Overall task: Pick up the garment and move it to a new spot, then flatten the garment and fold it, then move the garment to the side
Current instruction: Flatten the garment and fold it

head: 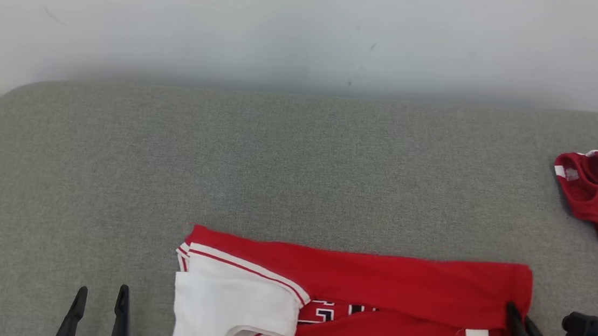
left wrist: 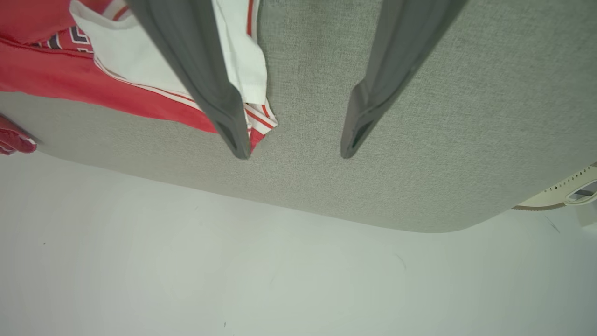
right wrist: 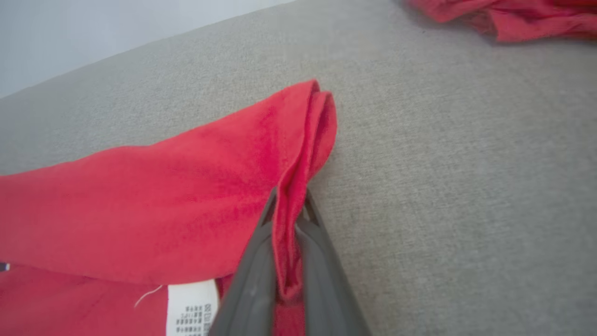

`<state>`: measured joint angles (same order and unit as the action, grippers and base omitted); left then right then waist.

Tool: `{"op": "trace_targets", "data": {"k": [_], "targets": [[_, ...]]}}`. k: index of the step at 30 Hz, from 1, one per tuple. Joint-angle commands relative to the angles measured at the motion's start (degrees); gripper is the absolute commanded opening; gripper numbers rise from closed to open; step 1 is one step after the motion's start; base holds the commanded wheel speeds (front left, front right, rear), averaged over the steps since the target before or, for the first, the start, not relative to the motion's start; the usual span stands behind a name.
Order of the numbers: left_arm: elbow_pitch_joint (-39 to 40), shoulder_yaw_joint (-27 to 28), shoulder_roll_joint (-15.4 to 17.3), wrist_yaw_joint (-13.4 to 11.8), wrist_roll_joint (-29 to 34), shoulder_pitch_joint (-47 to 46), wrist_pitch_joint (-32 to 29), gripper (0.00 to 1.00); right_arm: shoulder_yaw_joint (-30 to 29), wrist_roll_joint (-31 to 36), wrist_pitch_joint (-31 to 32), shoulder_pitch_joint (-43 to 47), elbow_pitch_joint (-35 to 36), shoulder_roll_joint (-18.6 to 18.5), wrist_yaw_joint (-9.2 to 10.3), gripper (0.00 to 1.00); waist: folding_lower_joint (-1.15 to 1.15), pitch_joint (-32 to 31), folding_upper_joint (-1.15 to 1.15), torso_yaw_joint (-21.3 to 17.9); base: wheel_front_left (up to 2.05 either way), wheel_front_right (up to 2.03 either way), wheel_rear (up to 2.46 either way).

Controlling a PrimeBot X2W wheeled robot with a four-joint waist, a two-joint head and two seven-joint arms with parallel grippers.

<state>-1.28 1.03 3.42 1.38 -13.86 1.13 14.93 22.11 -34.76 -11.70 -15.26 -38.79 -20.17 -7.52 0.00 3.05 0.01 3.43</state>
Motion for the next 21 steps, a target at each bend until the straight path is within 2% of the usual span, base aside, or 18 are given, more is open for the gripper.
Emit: {"op": "trace_targets", "data": {"k": [1, 7, 11, 14, 16, 17, 21], "targets": [[-0.06, 0.26, -0.08, 0.02, 0.63, 0.95, 0.21, 1.0, -0.58, 0.31, -0.63, -0.72, -0.4, -1.7, 0.06, 0.0, 0.0, -0.28, -0.01, -0.37, 0.0, 0.0, 0.0], [0.67, 0.09, -0.39, -0.39, 0.58, 1.53, 0.21, 1.0, -1.55, 1.95, -0.02, -3.29, -0.84, -5.97, 0.06, 0.0, 0.0, -0.68, -0.01, -1.1, 0.0, 0.0, 0.0], [0.62, 0.46, -0.45, -0.35, 0.06, 1.87, 0.21, 1.0, 0.42, -0.9, 1.71, -3.88, 3.37, -6.04, 0.06, 0.0, 0.0, -0.9, -0.01, -1.55, 0.0, 0.0, 0.0], [0.47, 0.99, -0.48, -0.23, -0.19, 1.95, 0.21, 1.0, 6.43, -5.68, 3.77, -3.26, 11.07, -7.1, 0.04, 0.0, 0.0, -0.95, -0.01, -1.91, 0.0, 0.0, 0.0], [0.19, 0.9, -0.5, -0.12, -0.38, 1.83, 0.21, 1.0, 10.7, -8.67, 5.02, -3.5, 16.22, -9.75, 0.05, 0.0, 0.0, -0.95, -0.01, -2.08, 0.0, 0.0, 0.0], [-0.03, 0.73, -0.49, -0.15, -0.6, 1.55, 0.21, 1.0, 14.91, -12.0, 5.88, -4.31, 21.2, -11.02, 0.03, 0.0, 0.0, -0.99, -0.01, -2.12, 0.0, 0.0, 0.0], [-0.31, 0.09, -0.49, -0.32, -0.99, 1.0, 0.21, 1.0, 20.15, -17.79, 6.17, -6.22, 27.8, -13.63, 0.03, 0.0, 0.0, -0.98, -0.01, -1.65, 0.0, 0.0, 0.0]]}}
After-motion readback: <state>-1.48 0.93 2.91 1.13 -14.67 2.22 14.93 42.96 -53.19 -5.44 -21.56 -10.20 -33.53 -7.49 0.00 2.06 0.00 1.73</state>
